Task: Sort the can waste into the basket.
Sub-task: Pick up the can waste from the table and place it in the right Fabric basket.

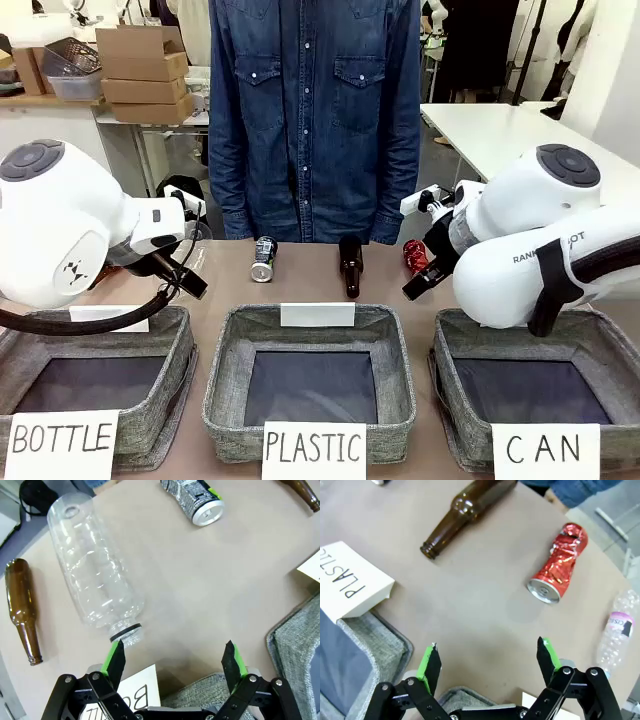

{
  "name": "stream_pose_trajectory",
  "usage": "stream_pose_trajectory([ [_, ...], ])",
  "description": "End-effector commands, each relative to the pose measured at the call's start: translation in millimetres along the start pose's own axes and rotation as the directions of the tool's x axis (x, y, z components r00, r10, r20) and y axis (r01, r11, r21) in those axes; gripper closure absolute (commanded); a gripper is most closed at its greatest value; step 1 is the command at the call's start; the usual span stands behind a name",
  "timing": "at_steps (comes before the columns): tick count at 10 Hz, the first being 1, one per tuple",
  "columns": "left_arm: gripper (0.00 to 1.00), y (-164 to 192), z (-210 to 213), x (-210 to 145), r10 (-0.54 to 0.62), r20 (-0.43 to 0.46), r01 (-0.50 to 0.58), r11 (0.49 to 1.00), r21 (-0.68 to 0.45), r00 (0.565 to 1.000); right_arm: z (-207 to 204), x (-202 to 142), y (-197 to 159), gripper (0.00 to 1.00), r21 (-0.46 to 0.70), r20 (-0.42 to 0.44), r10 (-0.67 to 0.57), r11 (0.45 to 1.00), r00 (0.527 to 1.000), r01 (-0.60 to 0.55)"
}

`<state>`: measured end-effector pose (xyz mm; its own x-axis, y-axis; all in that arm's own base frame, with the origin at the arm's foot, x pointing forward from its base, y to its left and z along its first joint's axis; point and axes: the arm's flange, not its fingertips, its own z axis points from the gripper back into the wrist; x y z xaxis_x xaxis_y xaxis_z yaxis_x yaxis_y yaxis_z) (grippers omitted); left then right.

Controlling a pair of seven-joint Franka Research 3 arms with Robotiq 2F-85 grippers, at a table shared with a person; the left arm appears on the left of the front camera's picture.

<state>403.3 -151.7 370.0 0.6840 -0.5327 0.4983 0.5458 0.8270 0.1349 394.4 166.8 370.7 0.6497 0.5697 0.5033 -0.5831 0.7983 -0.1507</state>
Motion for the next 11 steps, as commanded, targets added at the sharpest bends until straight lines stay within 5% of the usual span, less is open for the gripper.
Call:
stream_pose_trajectory([
  [1,0.00,0.0,0.1,0.0,0.000,0.000,0.000,1.000,0.000,1.000,0.1,0.1,0.0,0.00,0.000,0.000,0.000,1.000,1.000,0.000],
  [11,0.00,0.0,0.1,0.0,0.000,0.000,0.000,1.000,0.000,1.000,0.1,0.1,0.0,0.00,0.000,0.000,0.000,1.000,1.000,0.000],
])
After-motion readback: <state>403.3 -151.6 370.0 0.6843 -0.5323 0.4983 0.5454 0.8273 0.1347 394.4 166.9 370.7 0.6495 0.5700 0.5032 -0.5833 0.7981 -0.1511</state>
